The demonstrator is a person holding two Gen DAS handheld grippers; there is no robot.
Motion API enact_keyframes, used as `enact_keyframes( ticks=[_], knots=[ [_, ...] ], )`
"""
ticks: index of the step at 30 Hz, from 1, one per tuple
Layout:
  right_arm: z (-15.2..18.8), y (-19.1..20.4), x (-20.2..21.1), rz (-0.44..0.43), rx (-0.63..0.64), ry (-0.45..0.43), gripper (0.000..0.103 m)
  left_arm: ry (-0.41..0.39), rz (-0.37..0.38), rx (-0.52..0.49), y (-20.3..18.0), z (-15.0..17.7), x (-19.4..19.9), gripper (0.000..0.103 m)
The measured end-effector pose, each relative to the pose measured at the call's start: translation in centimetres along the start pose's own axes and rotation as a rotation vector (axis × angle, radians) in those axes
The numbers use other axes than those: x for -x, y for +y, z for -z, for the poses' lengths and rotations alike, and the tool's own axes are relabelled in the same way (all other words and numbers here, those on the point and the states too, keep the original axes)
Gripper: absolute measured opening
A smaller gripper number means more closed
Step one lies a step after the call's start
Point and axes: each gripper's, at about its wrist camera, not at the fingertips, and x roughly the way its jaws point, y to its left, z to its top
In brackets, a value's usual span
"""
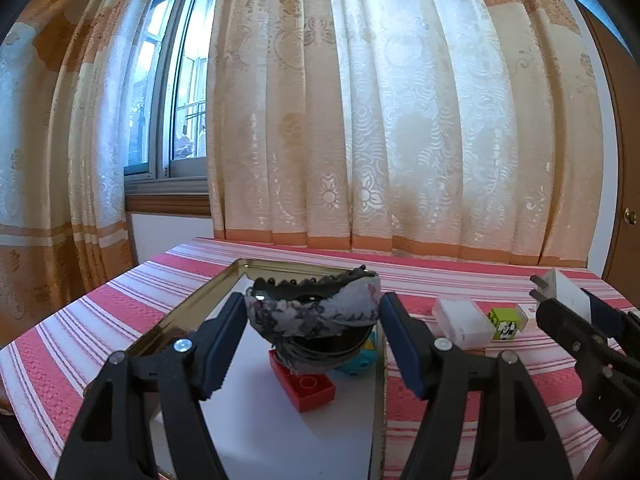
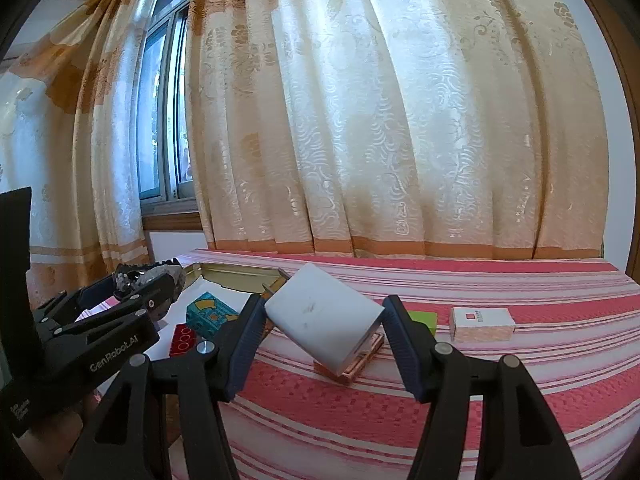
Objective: Organize rigid objects
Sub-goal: 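Carry the fuzzy object and white foam block over the tin tray with both tools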
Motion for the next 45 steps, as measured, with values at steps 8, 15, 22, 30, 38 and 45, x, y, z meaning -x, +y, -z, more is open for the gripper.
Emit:
enact_keyframes(
  ticks=[8,15,22,30,38,45],
  knots=[
    [0.2,1.1,-0.3,-0.017,0.020,0.002,0.062,0.002,-0.016,0.006,0.8,-0.1,-0.1,0.068],
    [0.2,2.0,-0.4,-0.032,0.036,0.002,0.062,0.004,-0.030,0.011,1.5,-0.1,-0.3,0.069],
    [0.3,2.9,-0.7,-0.046,0.047,0.004,0.062,0.005,-0.033,0.018,2.1,-0.2,-0.4,0.069],
    [0.4,3.9,-1.0,-0.064,0.066,0.006,0.062,0.007,-0.036,0.021,2.5,-0.1,-0.4,0.069],
    [0.4,4.7,-1.3,-0.078,0.073,0.009,0.062,0.010,-0.042,0.027,3.2,-0.1,-0.4,0.068],
    [0.4,5.6,-1.7,-0.095,0.084,0.012,0.063,0.015,-0.043,0.029,3.7,0.0,-0.4,0.068]
  ],
)
